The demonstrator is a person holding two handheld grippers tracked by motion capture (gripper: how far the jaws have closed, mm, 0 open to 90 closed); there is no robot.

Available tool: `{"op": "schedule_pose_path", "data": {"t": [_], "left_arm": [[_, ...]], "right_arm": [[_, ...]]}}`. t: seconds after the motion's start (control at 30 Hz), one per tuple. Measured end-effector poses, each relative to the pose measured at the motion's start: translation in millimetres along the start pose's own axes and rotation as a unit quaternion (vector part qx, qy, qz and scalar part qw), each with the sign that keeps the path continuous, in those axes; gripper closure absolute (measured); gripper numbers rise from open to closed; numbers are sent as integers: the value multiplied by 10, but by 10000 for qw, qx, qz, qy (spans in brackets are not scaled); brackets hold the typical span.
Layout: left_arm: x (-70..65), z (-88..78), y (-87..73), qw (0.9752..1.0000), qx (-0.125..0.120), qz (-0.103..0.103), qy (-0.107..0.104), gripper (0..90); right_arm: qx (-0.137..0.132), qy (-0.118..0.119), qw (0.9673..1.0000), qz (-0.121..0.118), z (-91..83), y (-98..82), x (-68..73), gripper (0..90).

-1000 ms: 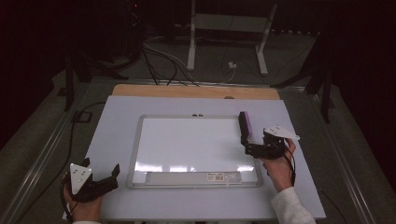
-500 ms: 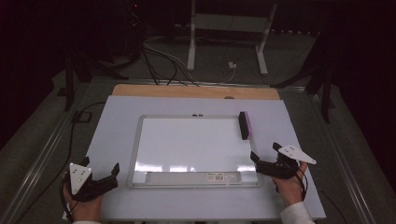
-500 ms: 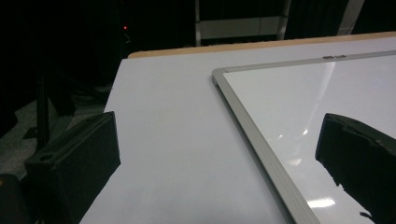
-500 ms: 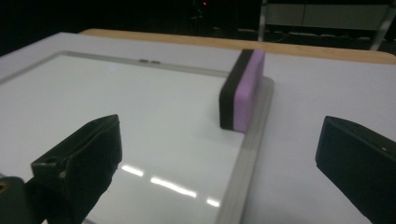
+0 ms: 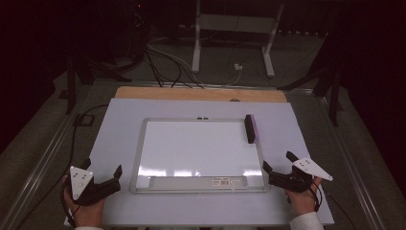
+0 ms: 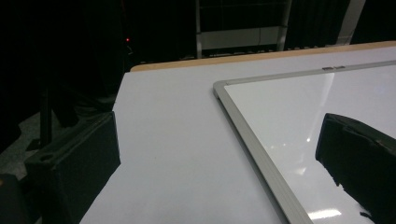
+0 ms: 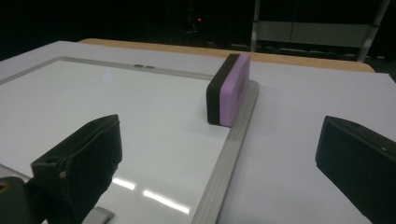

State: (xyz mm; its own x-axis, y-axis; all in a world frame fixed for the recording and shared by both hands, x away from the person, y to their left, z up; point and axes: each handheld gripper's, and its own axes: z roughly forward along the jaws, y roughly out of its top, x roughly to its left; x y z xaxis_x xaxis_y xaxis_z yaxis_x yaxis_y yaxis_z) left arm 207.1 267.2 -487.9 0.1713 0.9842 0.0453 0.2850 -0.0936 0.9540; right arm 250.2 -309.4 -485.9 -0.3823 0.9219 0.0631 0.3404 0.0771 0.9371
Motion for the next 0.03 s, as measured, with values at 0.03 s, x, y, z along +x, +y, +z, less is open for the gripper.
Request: {"op": "schedule_pose_path", "data": {"t": [0.03], "left_arm": [[0, 2, 0, 10000, -2, -3, 5, 6]], "right_arm": [[17, -14, 10000, -29, 1, -5, 1, 12]]}}
